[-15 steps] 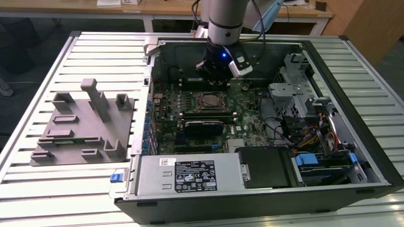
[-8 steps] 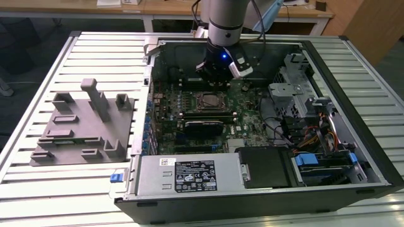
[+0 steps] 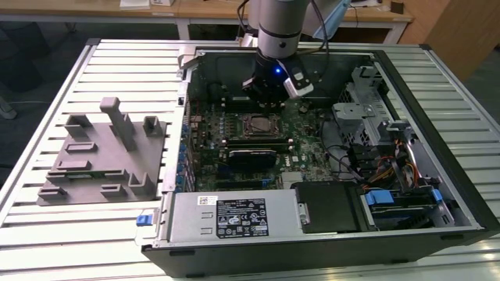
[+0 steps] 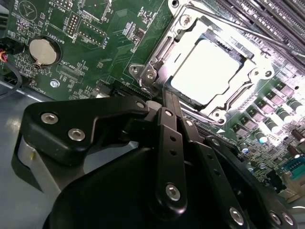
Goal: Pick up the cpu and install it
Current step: 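Install the first cpu locking lever, then install the second cpu locking lever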
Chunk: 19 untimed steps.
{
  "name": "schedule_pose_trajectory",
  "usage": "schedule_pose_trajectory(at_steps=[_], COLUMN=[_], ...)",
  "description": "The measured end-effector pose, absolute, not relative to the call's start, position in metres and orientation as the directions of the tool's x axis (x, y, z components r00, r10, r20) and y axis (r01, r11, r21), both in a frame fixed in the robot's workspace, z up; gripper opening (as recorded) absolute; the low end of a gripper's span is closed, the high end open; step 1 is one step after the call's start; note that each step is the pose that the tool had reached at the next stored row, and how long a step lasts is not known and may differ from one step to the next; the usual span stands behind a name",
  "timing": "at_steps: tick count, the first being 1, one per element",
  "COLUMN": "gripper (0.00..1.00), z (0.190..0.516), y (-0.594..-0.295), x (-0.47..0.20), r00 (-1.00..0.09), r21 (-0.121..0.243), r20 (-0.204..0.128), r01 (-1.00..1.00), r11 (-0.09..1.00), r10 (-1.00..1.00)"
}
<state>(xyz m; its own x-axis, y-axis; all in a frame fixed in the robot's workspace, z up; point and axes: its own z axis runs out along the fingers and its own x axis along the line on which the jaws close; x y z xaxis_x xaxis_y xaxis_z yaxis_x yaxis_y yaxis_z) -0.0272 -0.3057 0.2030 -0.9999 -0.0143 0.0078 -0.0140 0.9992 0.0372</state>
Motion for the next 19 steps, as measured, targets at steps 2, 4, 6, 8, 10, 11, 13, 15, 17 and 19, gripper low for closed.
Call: schedule_pose_trajectory(at_steps=[2, 4, 6, 8, 10, 11, 13, 15, 17, 19], gripper=[0.11, 0.11, 0.11, 0.11, 0.11, 0.11, 0.11, 0.11, 0.11, 0.11], z=[0.203, 0.203, 0.203, 0.203, 0.203, 0.203, 0.203, 0.203, 0.203, 0.205], y=[-0.306, -0.307, -0.309, -0.310, -0.312, -0.314, -0.316, -0.317, -0.317, -0.318], x=[-0.027, -0.027, -0.027, -0.027, -0.027, -0.027, -0.027, -0.027, -0.027, -0.027], r00=[-1.000, -1.000, -1.000, -1.000, -1.000, -1.000, -1.000, -1.000, -1.000, -1.000], r21=[0.037, 0.037, 0.037, 0.037, 0.037, 0.037, 0.037, 0.037, 0.037, 0.037], r20=[0.008, 0.008, 0.008, 0.008, 0.008, 0.008, 0.008, 0.008, 0.008, 0.008], r01=[-0.014, -0.014, -0.014, -0.014, -0.014, -0.014, -0.014, -0.014, -0.014, -0.014], r11=[0.999, 0.999, 0.999, 0.999, 0.999, 0.999, 0.999, 0.999, 0.999, 0.999], r10=[-0.014, -0.014, -0.014, -0.014, -0.014, -0.014, -0.014, -0.014, -0.014, -0.014])
